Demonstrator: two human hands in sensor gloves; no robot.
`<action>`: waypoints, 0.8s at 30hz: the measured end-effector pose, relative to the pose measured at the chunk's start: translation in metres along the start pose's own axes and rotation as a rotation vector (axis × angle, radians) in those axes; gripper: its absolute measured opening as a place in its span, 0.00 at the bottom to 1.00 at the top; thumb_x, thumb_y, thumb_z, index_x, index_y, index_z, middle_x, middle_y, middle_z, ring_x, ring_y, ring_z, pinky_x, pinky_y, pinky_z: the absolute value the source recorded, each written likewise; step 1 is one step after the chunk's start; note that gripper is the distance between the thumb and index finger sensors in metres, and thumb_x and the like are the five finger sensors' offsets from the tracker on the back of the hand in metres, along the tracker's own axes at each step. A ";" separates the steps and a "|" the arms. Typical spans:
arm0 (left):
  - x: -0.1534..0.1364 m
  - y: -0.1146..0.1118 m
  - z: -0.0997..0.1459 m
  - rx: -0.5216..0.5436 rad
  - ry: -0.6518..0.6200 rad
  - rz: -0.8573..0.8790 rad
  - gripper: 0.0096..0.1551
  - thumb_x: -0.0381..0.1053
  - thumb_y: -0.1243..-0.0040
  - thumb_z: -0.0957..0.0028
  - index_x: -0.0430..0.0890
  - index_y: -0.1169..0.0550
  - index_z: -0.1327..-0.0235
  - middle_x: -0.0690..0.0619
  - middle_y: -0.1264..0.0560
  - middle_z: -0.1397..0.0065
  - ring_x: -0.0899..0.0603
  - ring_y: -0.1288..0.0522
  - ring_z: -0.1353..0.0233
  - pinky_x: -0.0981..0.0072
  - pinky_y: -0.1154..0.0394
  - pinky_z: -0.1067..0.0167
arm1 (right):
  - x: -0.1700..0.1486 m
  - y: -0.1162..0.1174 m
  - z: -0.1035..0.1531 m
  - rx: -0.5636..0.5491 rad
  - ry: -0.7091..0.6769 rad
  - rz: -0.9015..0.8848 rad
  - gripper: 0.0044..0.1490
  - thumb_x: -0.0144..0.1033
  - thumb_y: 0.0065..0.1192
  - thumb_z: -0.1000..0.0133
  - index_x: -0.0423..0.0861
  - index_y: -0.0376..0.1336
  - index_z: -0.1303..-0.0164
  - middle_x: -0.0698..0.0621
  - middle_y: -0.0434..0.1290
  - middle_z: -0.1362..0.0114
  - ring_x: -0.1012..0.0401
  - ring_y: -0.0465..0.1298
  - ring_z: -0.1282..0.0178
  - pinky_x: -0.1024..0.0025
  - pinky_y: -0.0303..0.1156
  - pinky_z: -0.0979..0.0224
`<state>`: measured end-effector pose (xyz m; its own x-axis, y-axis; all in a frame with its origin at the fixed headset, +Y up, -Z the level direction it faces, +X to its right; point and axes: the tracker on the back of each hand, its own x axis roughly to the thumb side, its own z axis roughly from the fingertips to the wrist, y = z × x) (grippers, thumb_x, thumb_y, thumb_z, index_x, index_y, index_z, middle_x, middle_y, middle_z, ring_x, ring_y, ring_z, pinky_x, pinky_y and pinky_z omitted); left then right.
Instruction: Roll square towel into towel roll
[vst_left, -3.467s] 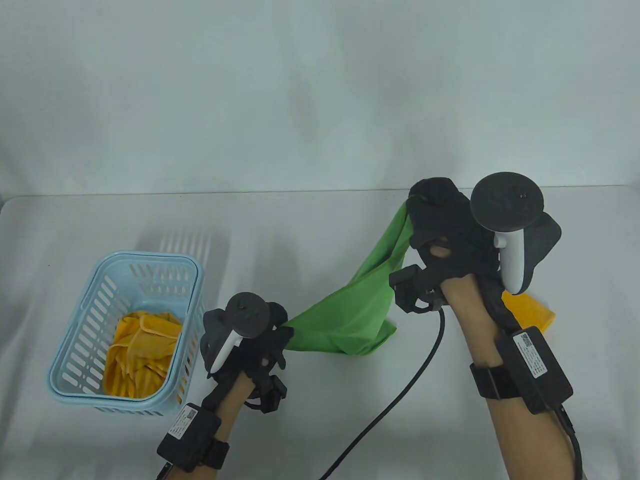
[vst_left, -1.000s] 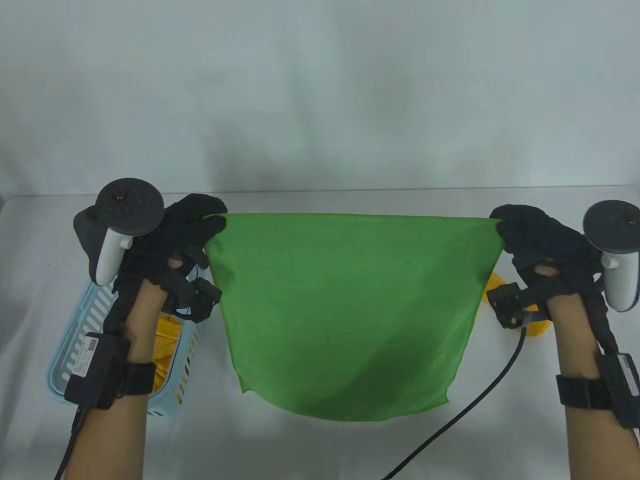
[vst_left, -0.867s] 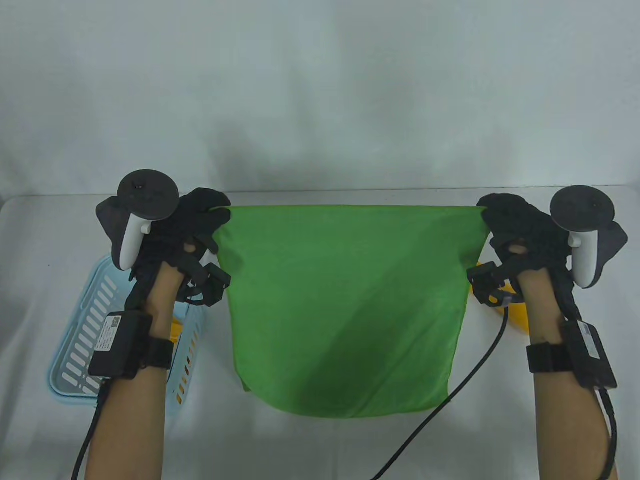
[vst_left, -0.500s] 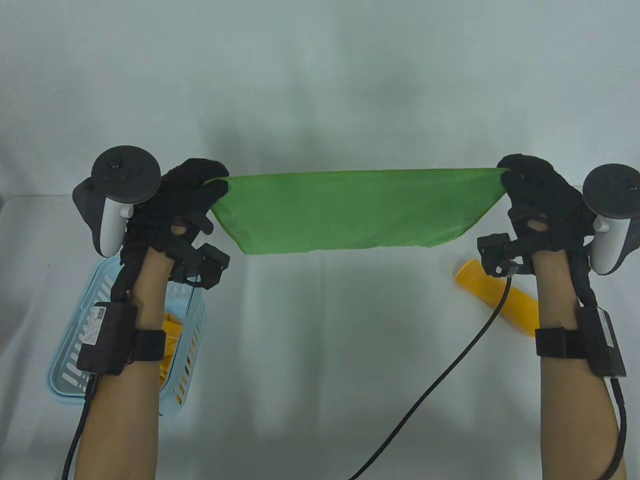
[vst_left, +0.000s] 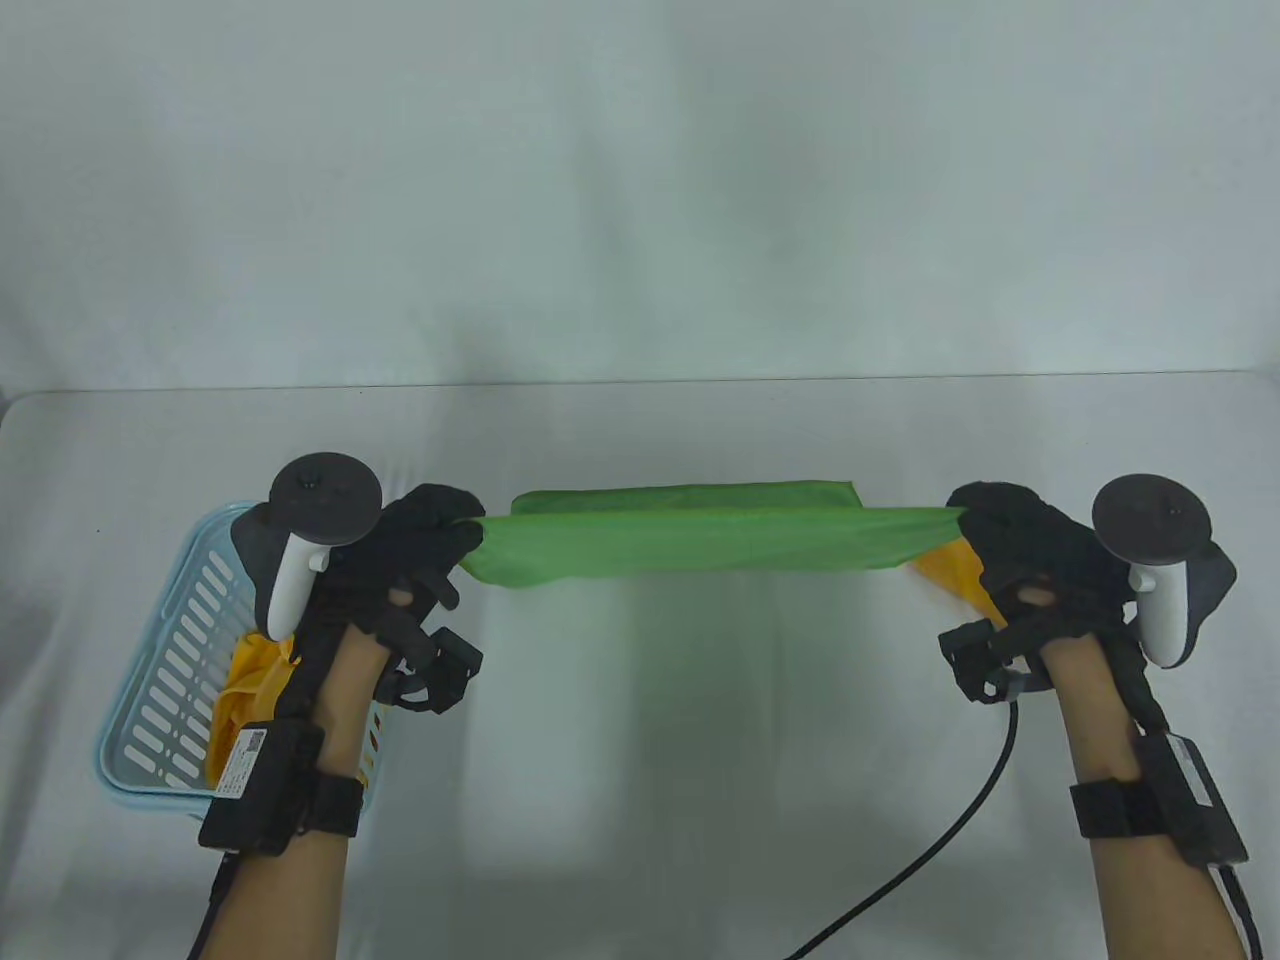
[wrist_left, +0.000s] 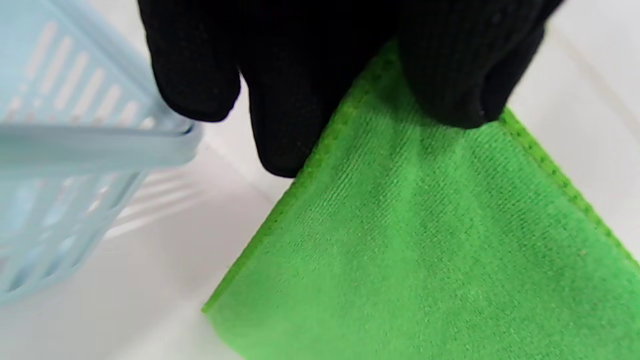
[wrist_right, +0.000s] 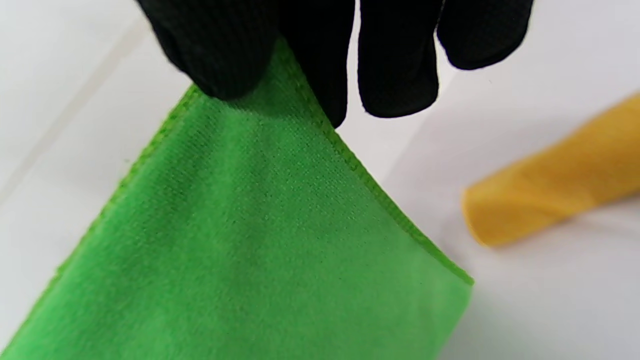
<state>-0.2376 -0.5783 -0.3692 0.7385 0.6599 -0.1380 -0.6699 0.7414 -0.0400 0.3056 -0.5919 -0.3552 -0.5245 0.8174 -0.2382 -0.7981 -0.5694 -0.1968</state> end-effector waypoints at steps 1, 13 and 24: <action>-0.003 -0.004 0.002 -0.010 0.003 -0.017 0.21 0.53 0.33 0.58 0.59 0.17 0.50 0.58 0.16 0.41 0.46 0.13 0.41 0.46 0.24 0.36 | -0.007 0.002 0.003 0.022 0.003 -0.003 0.23 0.43 0.68 0.56 0.60 0.72 0.49 0.56 0.80 0.38 0.49 0.78 0.35 0.45 0.70 0.32; -0.027 -0.040 0.048 -0.272 -0.090 -0.201 0.21 0.52 0.33 0.58 0.57 0.16 0.49 0.57 0.14 0.45 0.46 0.11 0.45 0.47 0.22 0.39 | -0.067 -0.006 0.046 0.310 0.009 0.013 0.23 0.41 0.68 0.56 0.57 0.73 0.49 0.54 0.84 0.46 0.50 0.81 0.42 0.45 0.71 0.35; -0.049 -0.054 0.089 -0.511 -0.147 -0.271 0.21 0.52 0.34 0.57 0.57 0.17 0.49 0.58 0.14 0.44 0.47 0.12 0.45 0.48 0.22 0.39 | -0.093 -0.007 0.084 0.497 -0.020 0.045 0.23 0.41 0.68 0.56 0.56 0.73 0.49 0.53 0.84 0.49 0.50 0.81 0.43 0.44 0.71 0.36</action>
<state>-0.2303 -0.6398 -0.2720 0.8666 0.4924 0.0808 -0.3806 0.7571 -0.5310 0.3346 -0.6567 -0.2515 -0.5635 0.7972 -0.2169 -0.8167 -0.4980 0.2914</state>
